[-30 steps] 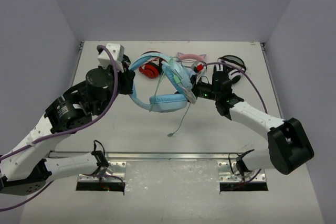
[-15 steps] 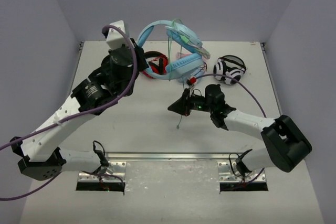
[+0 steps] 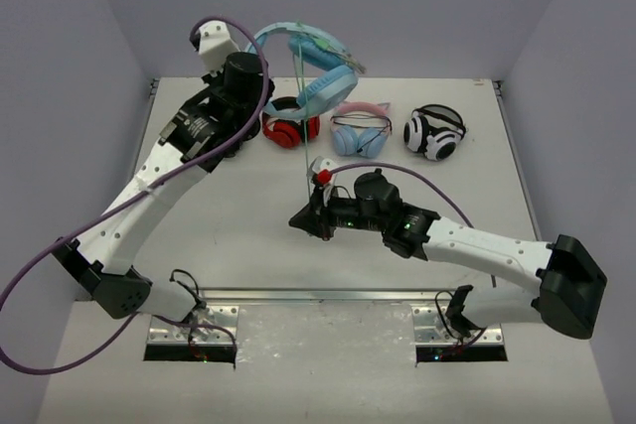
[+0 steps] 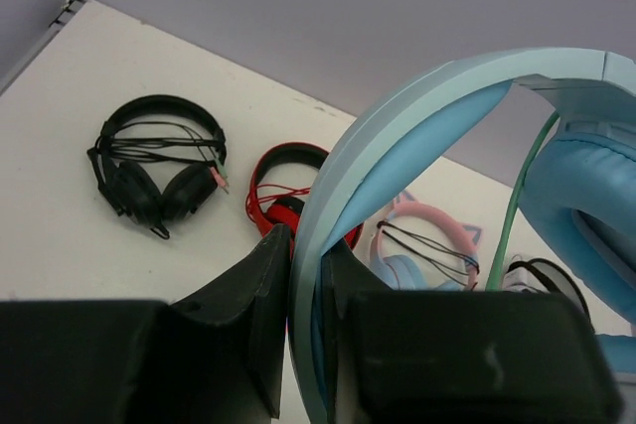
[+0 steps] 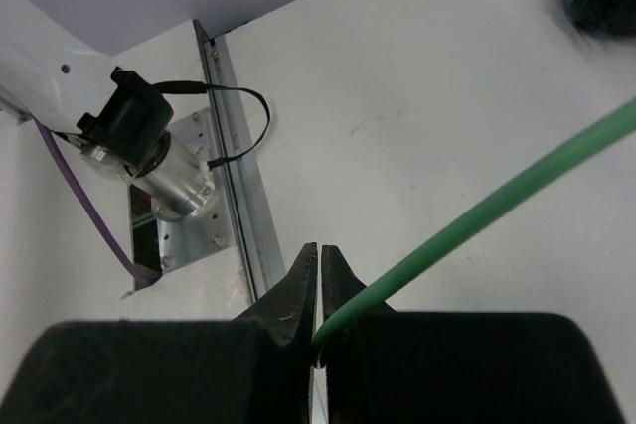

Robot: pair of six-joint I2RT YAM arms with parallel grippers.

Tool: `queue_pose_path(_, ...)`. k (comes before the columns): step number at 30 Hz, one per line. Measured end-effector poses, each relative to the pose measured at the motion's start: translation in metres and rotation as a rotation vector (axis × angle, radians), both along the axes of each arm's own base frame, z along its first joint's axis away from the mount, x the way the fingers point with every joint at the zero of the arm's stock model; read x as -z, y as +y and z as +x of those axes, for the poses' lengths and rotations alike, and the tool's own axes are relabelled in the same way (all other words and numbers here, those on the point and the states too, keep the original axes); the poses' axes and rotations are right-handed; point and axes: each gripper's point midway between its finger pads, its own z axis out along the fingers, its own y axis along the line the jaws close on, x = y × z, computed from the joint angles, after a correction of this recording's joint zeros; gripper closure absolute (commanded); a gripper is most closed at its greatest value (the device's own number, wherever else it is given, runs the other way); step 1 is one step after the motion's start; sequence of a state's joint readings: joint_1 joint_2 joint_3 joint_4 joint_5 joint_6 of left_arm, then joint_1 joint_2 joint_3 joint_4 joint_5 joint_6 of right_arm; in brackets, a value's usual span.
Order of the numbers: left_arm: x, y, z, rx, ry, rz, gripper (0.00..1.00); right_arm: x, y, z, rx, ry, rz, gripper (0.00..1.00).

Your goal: Wrap the headphones

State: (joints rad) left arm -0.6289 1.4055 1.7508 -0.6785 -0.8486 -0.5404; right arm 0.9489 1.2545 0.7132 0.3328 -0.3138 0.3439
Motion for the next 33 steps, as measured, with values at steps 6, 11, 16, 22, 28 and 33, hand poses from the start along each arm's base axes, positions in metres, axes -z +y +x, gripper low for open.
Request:
queue_pose_path(6, 0.044, 0.006, 0.005, -0.045, 0.078, 0.055, 1.00, -0.010, 0.007, -0.023, -0.044, -0.059, -0.090, 0.99)
queue_pose_path(11, 0.088, 0.019, 0.004, -0.102, 0.151, 0.159, 1.00, -0.028, -0.002, -0.030, -0.056, -0.095, -0.163, 0.99)
queue_pose_path(16, 0.146, 0.027, -0.004, -0.100, 0.223, 0.230, 1.00, -0.053, -0.014, -0.021, -0.044, -0.171, -0.269, 0.99)
queue_pose_path(22, 0.194, 0.021, -0.042, 0.034, 0.261, 0.300, 1.00, -0.043, -0.034, -0.005, -0.072, -0.244, -0.492, 0.99)
queue_pose_path(28, 0.210, -0.011, -0.078, 0.212, 0.222, 0.330, 1.00, -0.033, -0.049, -0.004, -0.156, -0.284, -0.639, 0.98)
queue_pose_path(33, 0.229, -0.015, -0.094, 0.316, 0.230, 0.317, 1.00, -0.023, -0.048, 0.013, -0.152, -0.333, -0.727, 0.93)
